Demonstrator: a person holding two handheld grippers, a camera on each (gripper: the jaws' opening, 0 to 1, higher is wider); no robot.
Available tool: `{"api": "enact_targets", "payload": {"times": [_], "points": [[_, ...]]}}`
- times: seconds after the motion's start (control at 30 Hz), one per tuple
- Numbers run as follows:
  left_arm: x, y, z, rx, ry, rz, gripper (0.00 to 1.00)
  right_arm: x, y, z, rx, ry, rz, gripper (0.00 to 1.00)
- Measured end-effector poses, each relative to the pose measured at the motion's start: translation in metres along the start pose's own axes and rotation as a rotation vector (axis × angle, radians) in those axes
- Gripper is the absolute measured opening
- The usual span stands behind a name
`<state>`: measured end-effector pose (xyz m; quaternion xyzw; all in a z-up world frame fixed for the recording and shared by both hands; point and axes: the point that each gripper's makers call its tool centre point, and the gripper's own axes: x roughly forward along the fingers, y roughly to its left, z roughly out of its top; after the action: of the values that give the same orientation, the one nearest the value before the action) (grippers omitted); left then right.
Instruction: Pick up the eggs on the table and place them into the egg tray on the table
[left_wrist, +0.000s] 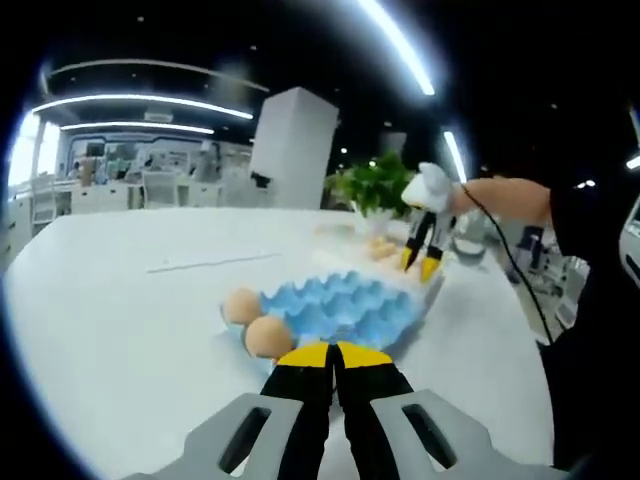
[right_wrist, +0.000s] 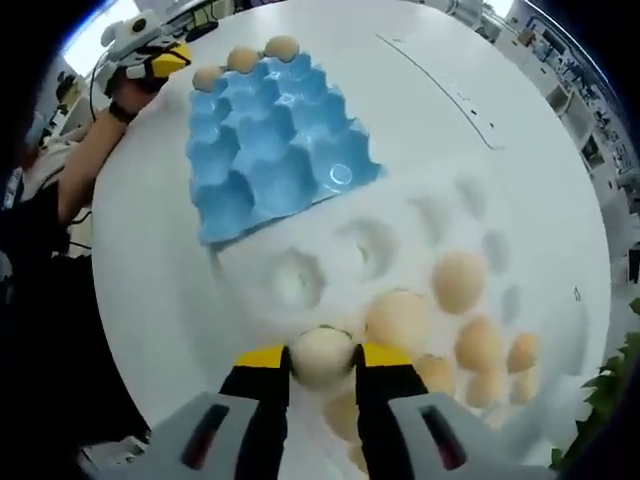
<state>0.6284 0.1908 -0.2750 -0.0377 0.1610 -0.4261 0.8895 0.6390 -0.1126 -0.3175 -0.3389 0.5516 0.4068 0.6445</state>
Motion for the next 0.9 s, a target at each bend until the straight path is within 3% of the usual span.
{"api": "enact_targets", "payload": {"times": [0.2, 0.47, 0.9], "points": [[-0.001, 0.0, 0.0, 0.008, 0.007, 0.007, 0.0, -0.009, 0.001, 0.004, 0.024, -0.012, -0.018, 0.26], [-0.002, 0.002, 0.001, 0.015, 0.004, 0.021, 0.0, -0.032, 0.005, 0.022, -0.019, -0.013, -0.026, 0.27], [-0.001, 0.001, -0.003, 0.044, 0.035, 0.039, 0.0, -0.038, 0.024, 0.055, -0.073, -0.022, -0.017, 0.27]]}}
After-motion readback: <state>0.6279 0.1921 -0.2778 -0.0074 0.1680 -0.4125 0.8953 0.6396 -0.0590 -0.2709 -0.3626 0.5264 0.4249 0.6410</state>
